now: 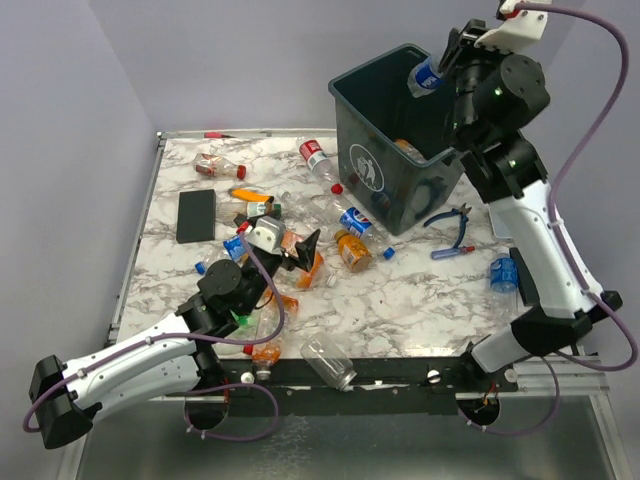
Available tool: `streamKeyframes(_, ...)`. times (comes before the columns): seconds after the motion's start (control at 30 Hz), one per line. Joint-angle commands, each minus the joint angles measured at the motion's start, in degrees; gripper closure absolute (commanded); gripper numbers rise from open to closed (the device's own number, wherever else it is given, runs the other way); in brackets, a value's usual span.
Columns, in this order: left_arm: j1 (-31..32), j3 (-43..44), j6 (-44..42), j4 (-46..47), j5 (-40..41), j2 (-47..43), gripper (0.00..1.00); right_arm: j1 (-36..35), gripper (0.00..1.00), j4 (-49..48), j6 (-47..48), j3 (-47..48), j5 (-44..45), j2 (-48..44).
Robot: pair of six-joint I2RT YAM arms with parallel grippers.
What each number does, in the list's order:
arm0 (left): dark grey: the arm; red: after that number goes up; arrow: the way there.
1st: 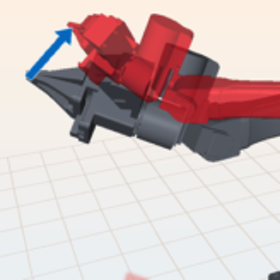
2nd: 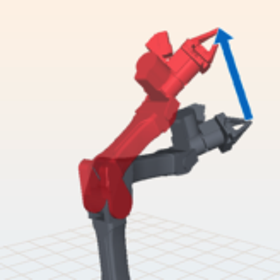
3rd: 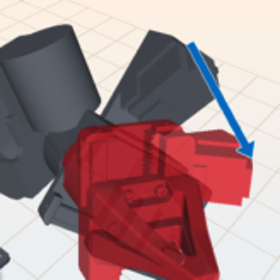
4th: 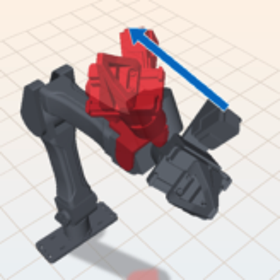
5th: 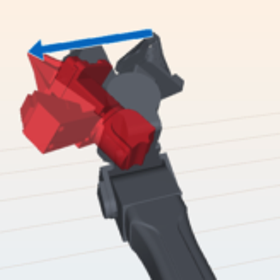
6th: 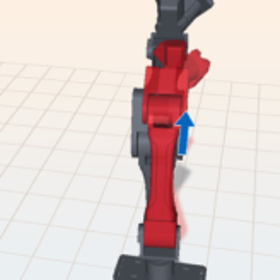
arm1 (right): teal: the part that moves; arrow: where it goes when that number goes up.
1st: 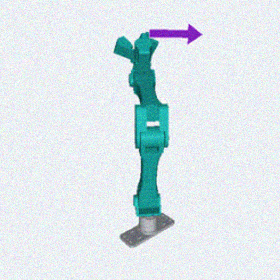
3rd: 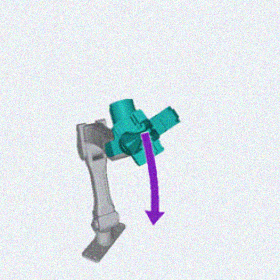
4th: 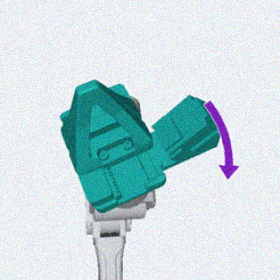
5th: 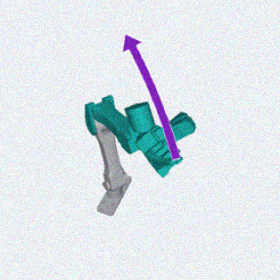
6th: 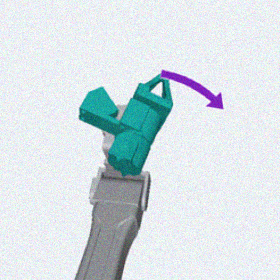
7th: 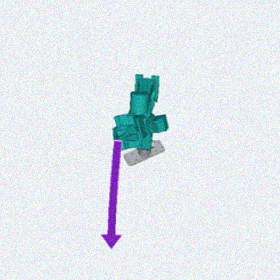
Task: Put the plastic bottles in the bin
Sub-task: Place the plastic bottle in the trash bin.
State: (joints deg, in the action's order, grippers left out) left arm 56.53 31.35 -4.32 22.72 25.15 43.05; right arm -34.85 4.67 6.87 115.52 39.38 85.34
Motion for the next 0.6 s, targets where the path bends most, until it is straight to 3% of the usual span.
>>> streamKeyframes(0.0,0.08,-0.66,-2.41,-1.29,7.37,-1.77,0.01,7.7,0.99,4.06,-11.56,1.78,-3.74,3.22)
streamKeyframes(0.23,0.12,-1.03,-3.54,-1.04,9.3,-2.35,0.01,12.98,0.97,12.72,-18.69,-0.69,-7.27,9.3)
streamKeyframes(0.3,0.07,-1.11,-3.51,-1.01,9.24,-2.19,0.01,14.56,0.78,16.45,-21.82,-0.63,-11.52,10.44)
streamKeyframes(0.4,0.08,-1.12,-3.49,-0.97,8.73,-1.67,0.01,15.33,0.34,20.11,-24.09,-0.49,-17.31,11.11)
streamKeyframes(0.47,0.11,-1.12,-3.48,-1.0,8.51,-1.49,0.01,15.34,0.23,21.96,-25.07,0.03,-19.61,10.91)
streamKeyframes(0.57,0.07,-1.16,-3.44,-0.92,8.39,-1.26,0.01,15.28,0.14,22.68,-25.93,-0.75,-22.37,8.19)
